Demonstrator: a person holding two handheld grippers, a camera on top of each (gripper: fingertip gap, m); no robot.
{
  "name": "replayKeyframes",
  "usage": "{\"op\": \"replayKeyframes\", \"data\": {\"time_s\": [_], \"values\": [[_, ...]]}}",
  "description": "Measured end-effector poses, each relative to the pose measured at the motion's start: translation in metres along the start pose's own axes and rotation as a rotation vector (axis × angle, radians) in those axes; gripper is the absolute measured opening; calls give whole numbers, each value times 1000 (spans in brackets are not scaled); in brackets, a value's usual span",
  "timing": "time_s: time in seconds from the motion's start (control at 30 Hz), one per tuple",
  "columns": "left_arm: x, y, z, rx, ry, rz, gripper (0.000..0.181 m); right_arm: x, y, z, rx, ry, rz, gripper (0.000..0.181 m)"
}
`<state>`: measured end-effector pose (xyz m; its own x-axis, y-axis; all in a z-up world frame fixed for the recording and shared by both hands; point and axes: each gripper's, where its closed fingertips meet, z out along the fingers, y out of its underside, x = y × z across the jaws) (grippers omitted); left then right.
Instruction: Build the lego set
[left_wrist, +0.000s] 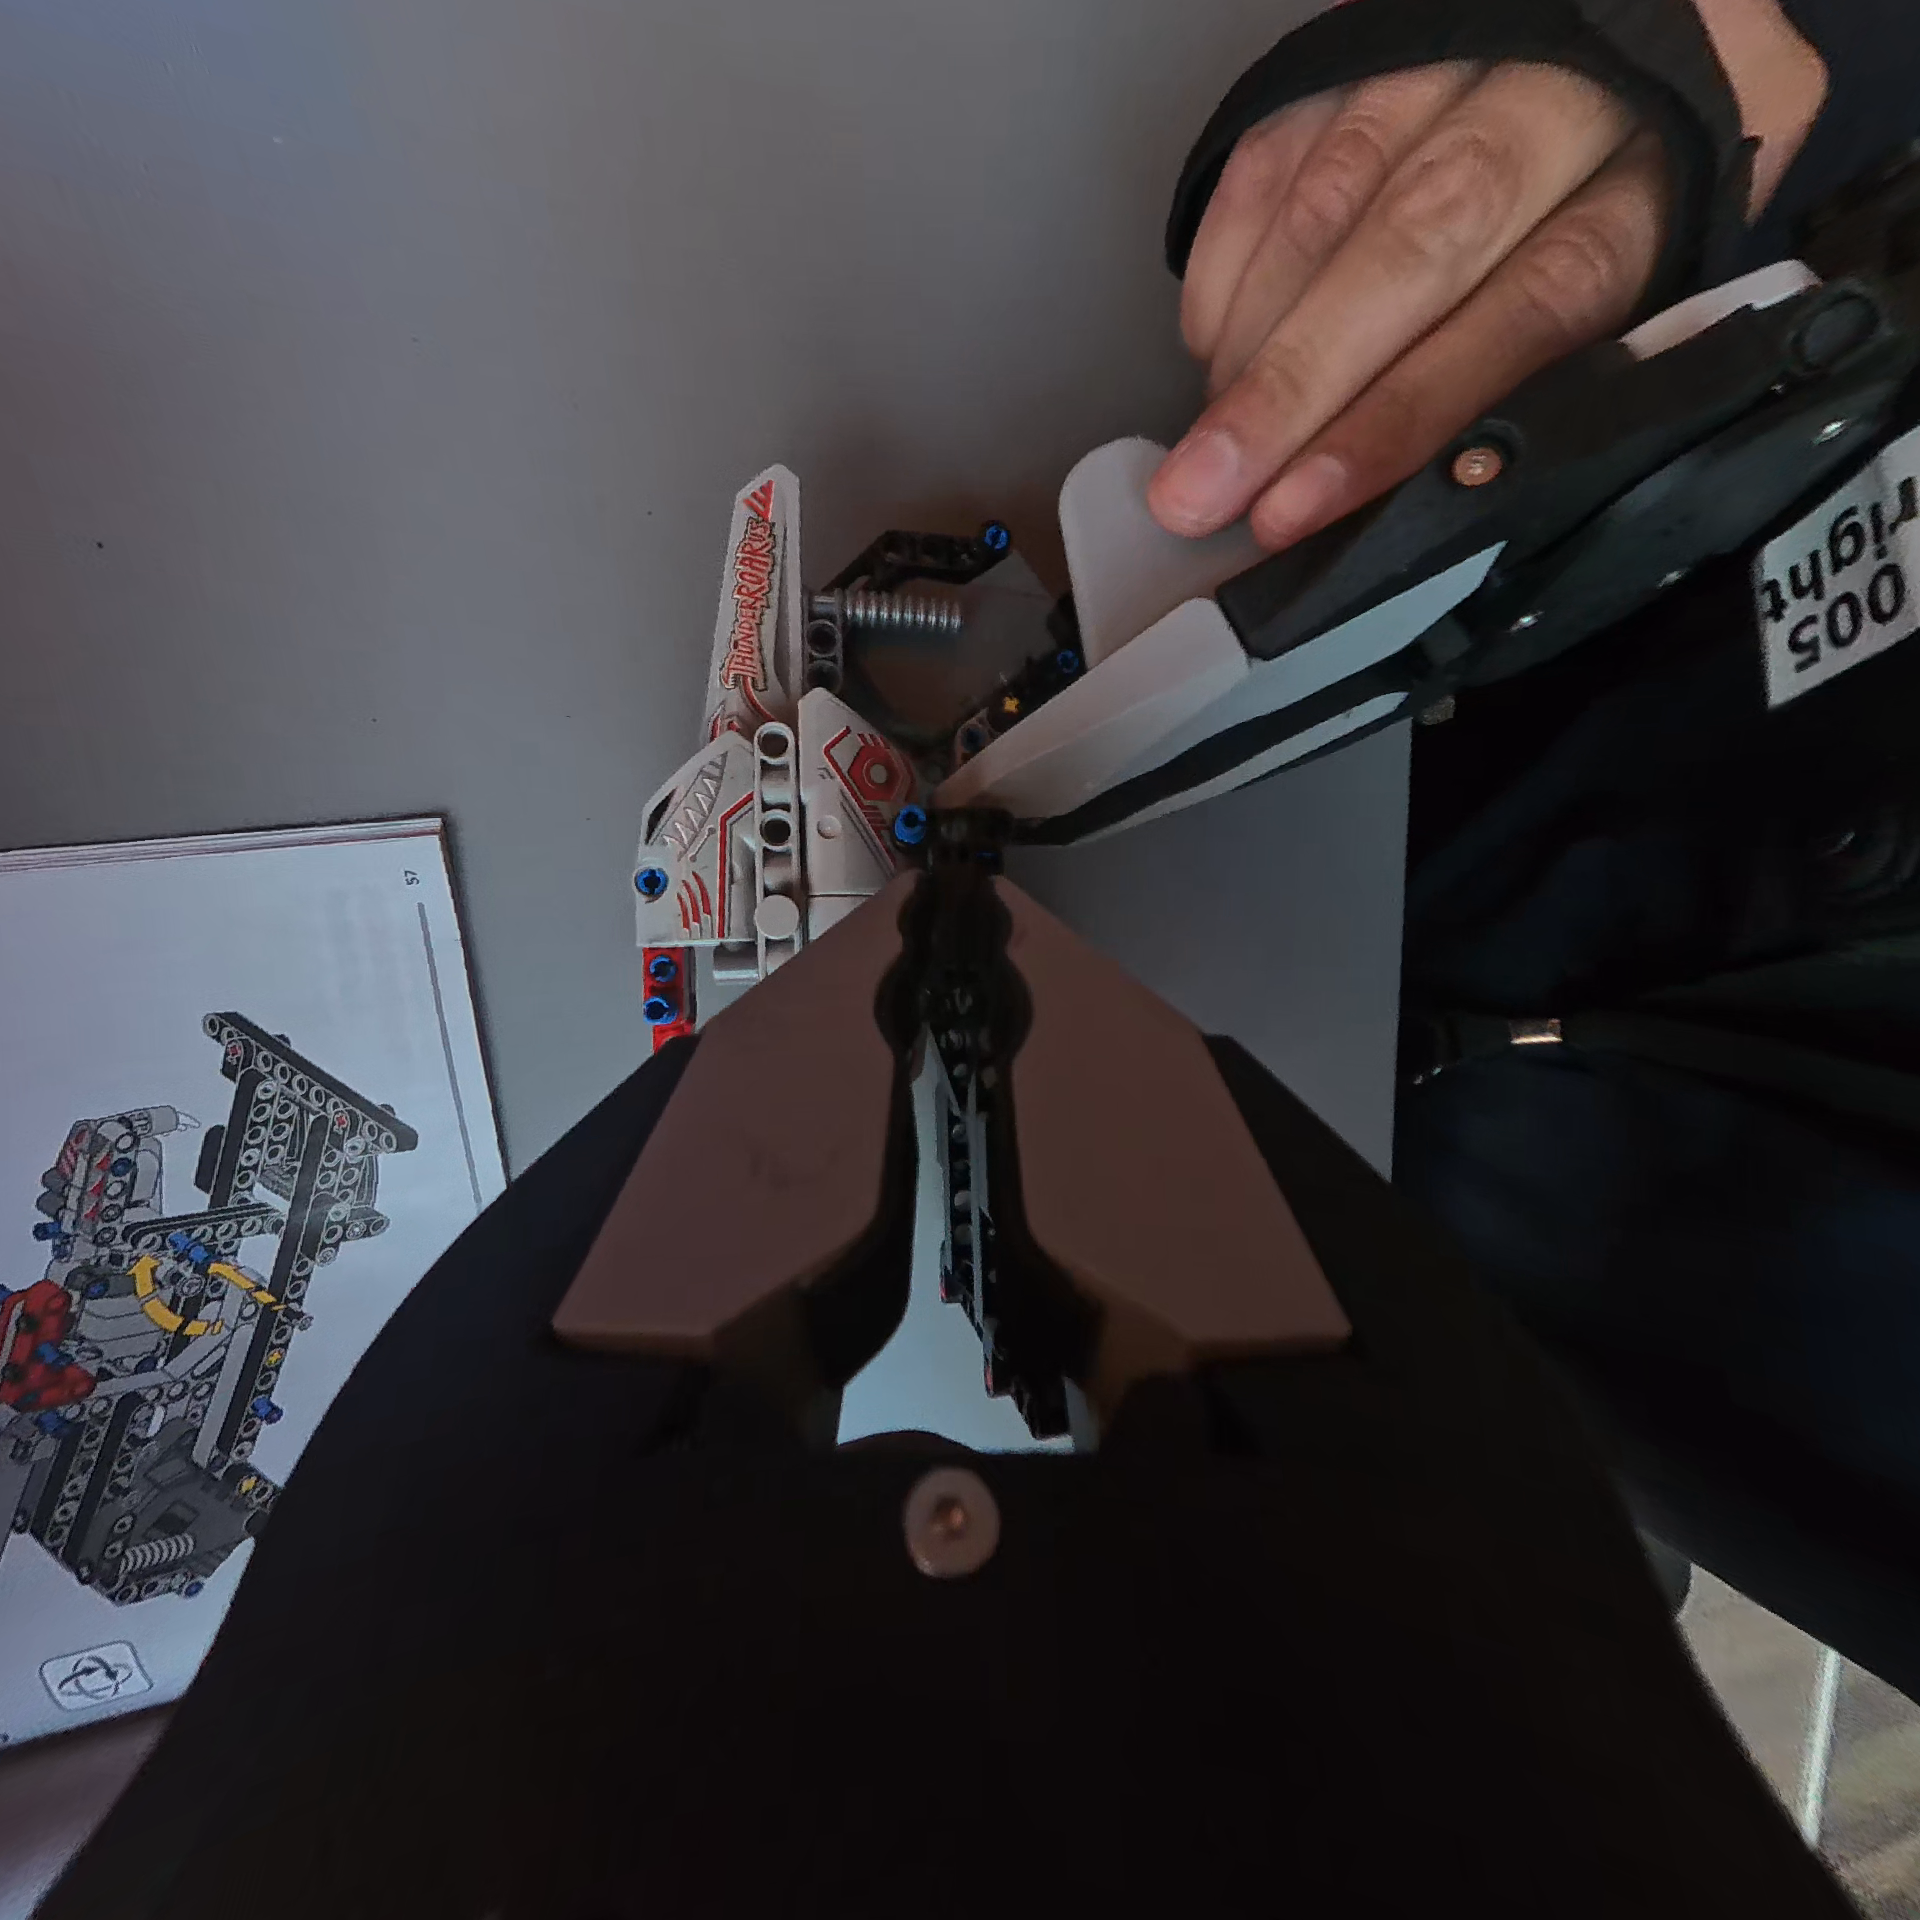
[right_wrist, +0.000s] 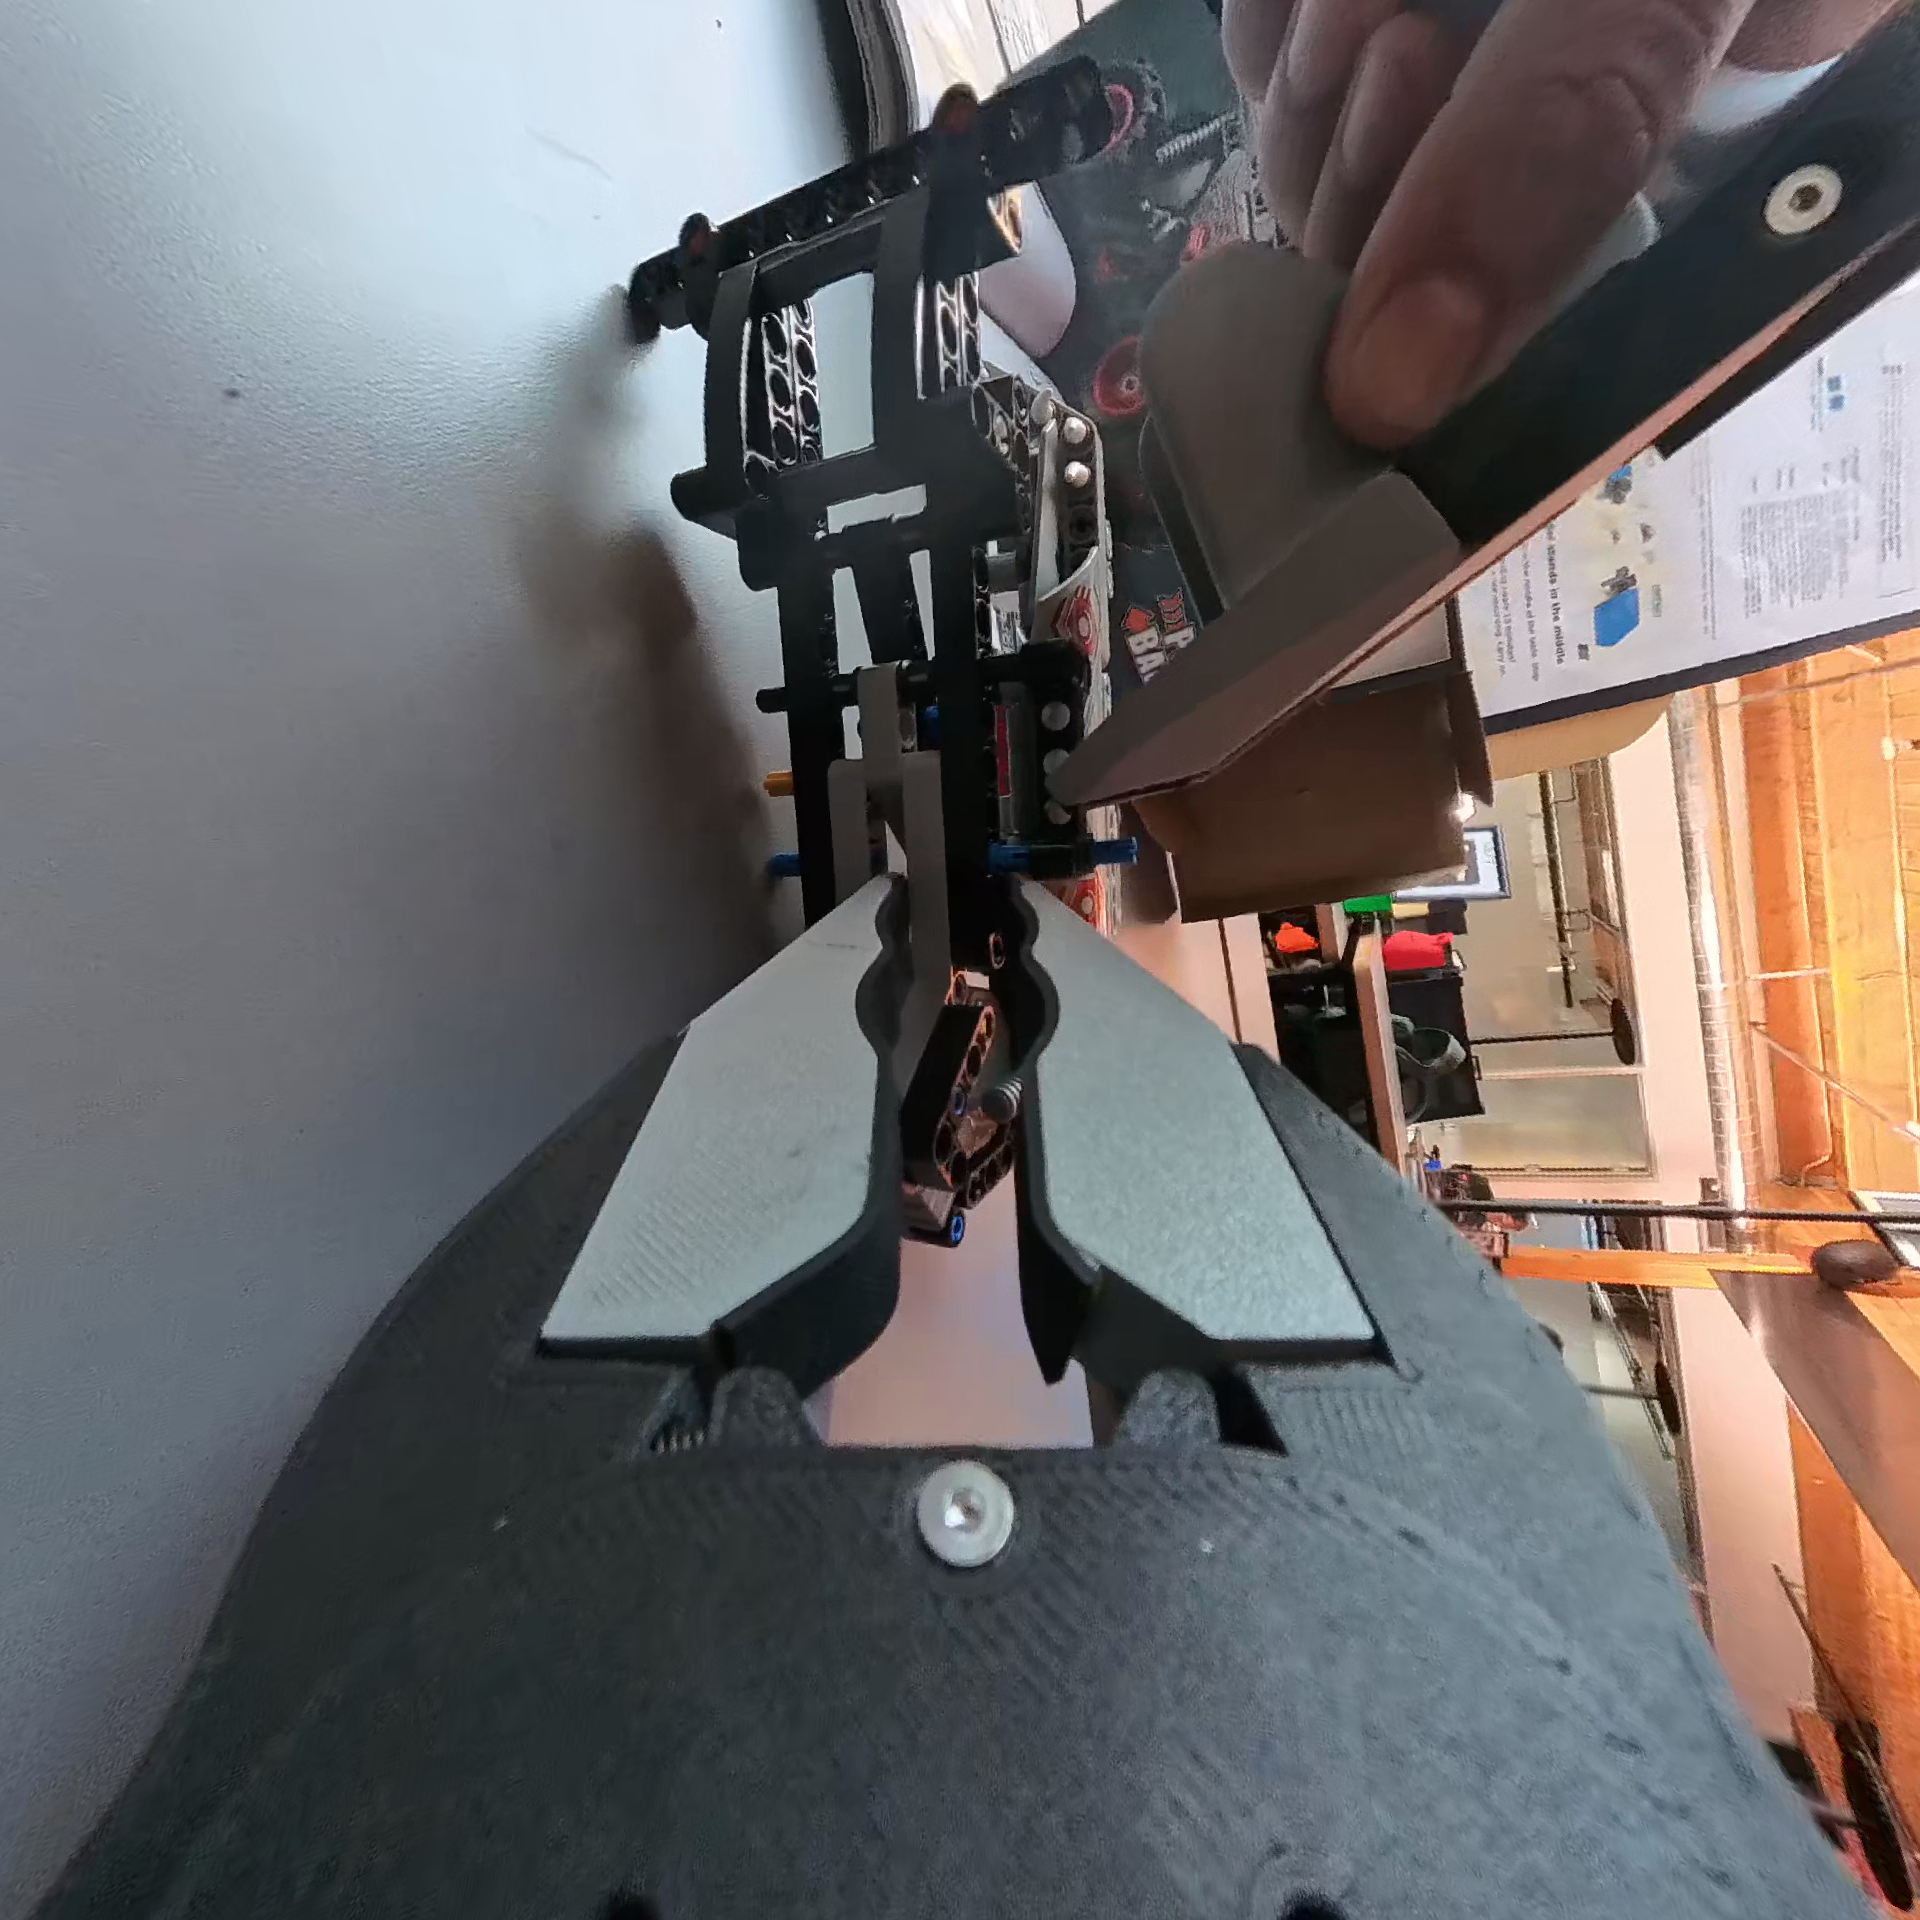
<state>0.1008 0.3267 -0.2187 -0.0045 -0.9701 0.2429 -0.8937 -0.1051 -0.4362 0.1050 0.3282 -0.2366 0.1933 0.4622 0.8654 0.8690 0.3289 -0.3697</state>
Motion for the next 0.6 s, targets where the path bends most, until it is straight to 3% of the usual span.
{"op": "replayKeyframes", "data": {"time_s": [0.03,0.13,0.2,0.6], "values": [[1,0,0,1,6,1,5,0,-1,-1,8,-2,0,14],[0,-1,0,4,-4,4,5,1,-2,-7,32,4,9,13],[0,-1,0,3,-6,4,5,4,-6,-12,57,32,-21,0],[0,-2,1,-4,-3,2,5,7,-11,-9,22,147,-159,0]]}}
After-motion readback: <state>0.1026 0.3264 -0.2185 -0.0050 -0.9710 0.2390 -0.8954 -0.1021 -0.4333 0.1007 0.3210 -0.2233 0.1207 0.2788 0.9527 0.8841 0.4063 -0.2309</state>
